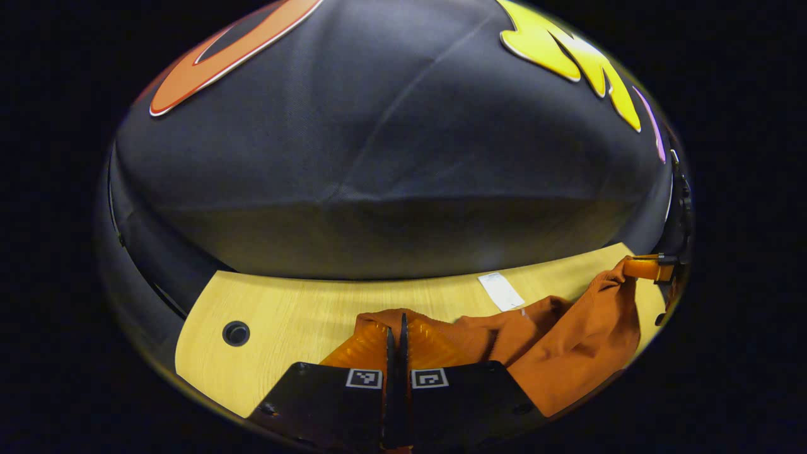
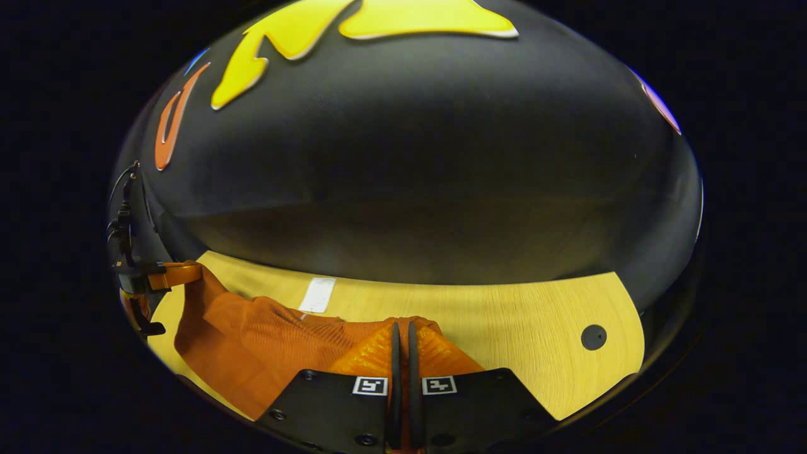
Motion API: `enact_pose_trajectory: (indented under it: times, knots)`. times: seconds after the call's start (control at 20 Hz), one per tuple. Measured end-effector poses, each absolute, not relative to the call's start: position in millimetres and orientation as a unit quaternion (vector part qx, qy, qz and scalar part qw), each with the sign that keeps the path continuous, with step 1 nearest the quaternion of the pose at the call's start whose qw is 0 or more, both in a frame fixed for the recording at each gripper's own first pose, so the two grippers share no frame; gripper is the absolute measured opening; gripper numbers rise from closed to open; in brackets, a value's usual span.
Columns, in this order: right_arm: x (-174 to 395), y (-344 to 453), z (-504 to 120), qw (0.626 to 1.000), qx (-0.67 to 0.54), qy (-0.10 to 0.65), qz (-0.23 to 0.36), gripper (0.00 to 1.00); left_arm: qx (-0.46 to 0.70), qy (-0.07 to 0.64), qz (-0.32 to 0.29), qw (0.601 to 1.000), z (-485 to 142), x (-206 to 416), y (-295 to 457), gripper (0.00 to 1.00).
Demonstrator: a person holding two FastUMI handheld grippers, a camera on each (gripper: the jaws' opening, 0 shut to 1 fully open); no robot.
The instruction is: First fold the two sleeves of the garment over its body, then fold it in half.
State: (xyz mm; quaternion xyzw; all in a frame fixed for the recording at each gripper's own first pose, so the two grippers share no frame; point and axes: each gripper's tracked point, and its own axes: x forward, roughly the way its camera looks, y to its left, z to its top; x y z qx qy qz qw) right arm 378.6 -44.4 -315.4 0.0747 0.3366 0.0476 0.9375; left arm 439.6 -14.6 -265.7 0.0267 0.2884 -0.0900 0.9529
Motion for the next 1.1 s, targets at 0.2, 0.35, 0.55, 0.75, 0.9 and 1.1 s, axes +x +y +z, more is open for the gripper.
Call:
enact_pose_trajectory:
  times: [0.2,0.35,0.55,0.75,0.9,1.1]
  knots:
    - [381.7,-59.1,-355.0,0.93,0.073,0.359,0.021,0.05,0.043,0.302,-0.09,0.948,-288.5,448.3,-8.9,0.05]
    - [381.7,-58.1,-345.0,0.933,0.077,0.351,0.022,0.19,0.022,0.301,-0.091,0.949,-281.3,443.2,-20.0,0.26]
    - [366.3,-68.0,-308.9,0.938,0.059,0.341,0.026,0.65,-0.002,0.261,-0.07,0.963,-237.7,440.2,-16.0,0.85]
    - [342.1,-67.9,-201.6,0.968,0.052,0.246,0.01,0.84,-0.047,0.189,-0.059,0.979,-154.2,412.0,-15.1,1.0]
    - [301.1,-47.2,-112.3,0.983,0.049,0.174,0.017,0.85,-0.048,0.114,-0.055,0.991,-85.7,373.1,-5.6,1.0]
    - [243.9,-33.1,-28.9,0.995,0.039,0.089,0.017,0.88,-0.064,0.07,-0.046,0.994,-21.1,316.9,-5.8,1.0]
